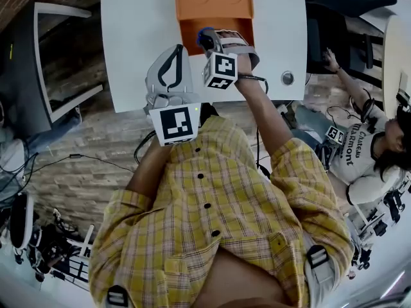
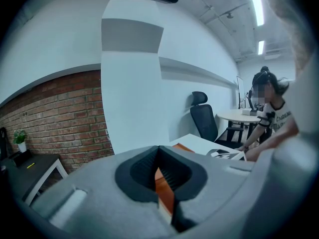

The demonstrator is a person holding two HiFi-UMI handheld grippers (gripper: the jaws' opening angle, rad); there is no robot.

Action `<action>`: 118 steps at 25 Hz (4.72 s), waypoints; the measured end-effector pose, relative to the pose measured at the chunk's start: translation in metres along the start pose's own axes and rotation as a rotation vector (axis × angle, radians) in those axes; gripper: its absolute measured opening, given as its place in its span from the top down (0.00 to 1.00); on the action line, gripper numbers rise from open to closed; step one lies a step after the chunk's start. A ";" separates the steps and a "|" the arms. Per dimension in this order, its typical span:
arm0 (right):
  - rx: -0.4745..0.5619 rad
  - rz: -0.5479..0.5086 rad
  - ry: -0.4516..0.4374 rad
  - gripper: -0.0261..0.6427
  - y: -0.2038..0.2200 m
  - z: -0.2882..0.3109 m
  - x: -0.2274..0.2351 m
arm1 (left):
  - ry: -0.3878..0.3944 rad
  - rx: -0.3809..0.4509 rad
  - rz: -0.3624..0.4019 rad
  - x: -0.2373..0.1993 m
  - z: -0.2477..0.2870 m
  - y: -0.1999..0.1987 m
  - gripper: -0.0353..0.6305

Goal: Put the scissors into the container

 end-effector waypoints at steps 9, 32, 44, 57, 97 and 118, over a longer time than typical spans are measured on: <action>-0.018 0.017 -0.032 0.83 0.015 0.019 0.006 | 0.019 0.018 0.047 0.009 0.011 0.012 0.95; -0.045 -0.003 -0.139 0.83 0.014 0.045 0.007 | 0.009 -0.037 0.059 0.015 0.001 0.021 0.95; -0.064 -0.004 -0.153 0.83 0.016 0.053 0.008 | 0.008 -0.021 0.074 0.008 -0.001 0.020 0.95; -0.055 0.007 -0.154 0.80 0.016 0.052 0.011 | 0.003 -0.033 0.076 0.008 -0.003 0.023 0.95; 0.137 0.295 -0.042 0.95 0.008 -0.023 0.014 | 0.038 0.062 0.095 0.007 -0.028 0.011 0.95; 0.422 0.651 0.217 0.95 -0.014 -0.118 -0.011 | 0.070 0.092 0.061 -0.002 -0.060 0.000 0.95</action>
Point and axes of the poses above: the fingertips, and each gripper's own axes: z forward along the fingers, x to its right, y out of its underside, the point moved 10 cm from there along -z, backward along the fingers, and after that the axes turned 8 degrees about -y, right-handed, at the moved point
